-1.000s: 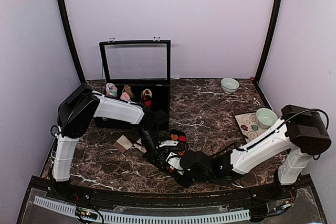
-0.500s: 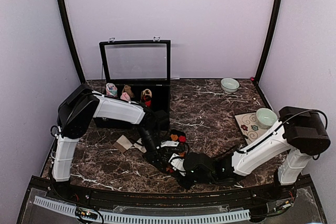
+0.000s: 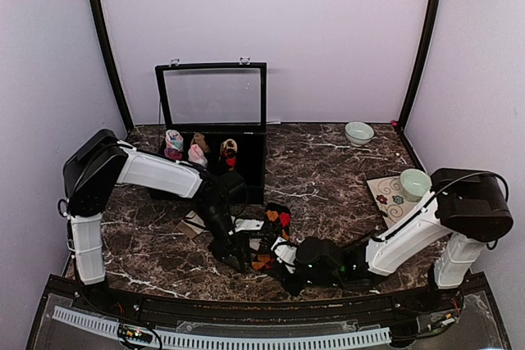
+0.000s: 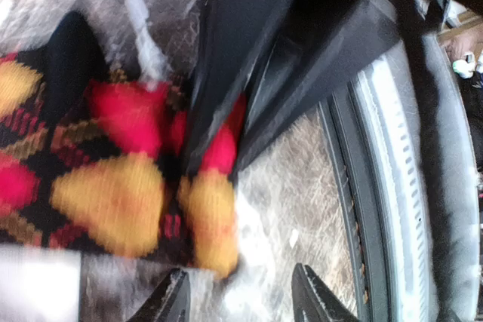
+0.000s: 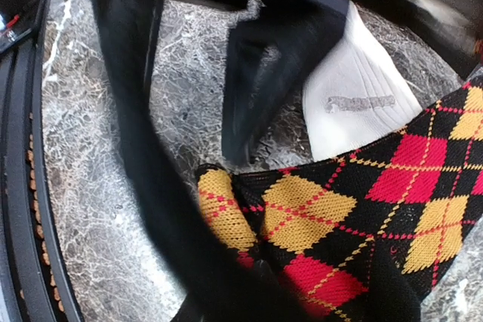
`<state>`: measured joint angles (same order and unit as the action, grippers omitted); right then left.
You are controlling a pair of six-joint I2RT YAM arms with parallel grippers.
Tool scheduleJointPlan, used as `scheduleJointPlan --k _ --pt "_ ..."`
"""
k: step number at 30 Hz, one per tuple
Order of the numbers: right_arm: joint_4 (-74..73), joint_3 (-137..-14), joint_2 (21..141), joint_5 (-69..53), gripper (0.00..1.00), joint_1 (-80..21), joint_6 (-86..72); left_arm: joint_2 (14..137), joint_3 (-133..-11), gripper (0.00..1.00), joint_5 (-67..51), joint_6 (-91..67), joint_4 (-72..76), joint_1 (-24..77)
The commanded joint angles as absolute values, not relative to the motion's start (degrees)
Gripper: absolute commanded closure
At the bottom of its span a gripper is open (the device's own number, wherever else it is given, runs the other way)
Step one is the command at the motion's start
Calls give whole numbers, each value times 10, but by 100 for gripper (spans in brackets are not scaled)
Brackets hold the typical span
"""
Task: Roll the socks
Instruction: Roll the sock at the center of the board.
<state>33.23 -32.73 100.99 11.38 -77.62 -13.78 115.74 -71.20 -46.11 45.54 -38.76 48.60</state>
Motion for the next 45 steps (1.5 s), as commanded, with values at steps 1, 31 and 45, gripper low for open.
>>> scheduleJointPlan --k 1,31,45 --pt "295 -288 1030 57 87 -755 -173 1081 -640 53 -384 433 -326 461" --pt "174 -293 1074 -239 89 -606 -356 961 -584 64 -277 455 -173 578" --pt "184 -294 1116 -277 89 -576 -364 1034 -603 70 -236 504 -164 594"
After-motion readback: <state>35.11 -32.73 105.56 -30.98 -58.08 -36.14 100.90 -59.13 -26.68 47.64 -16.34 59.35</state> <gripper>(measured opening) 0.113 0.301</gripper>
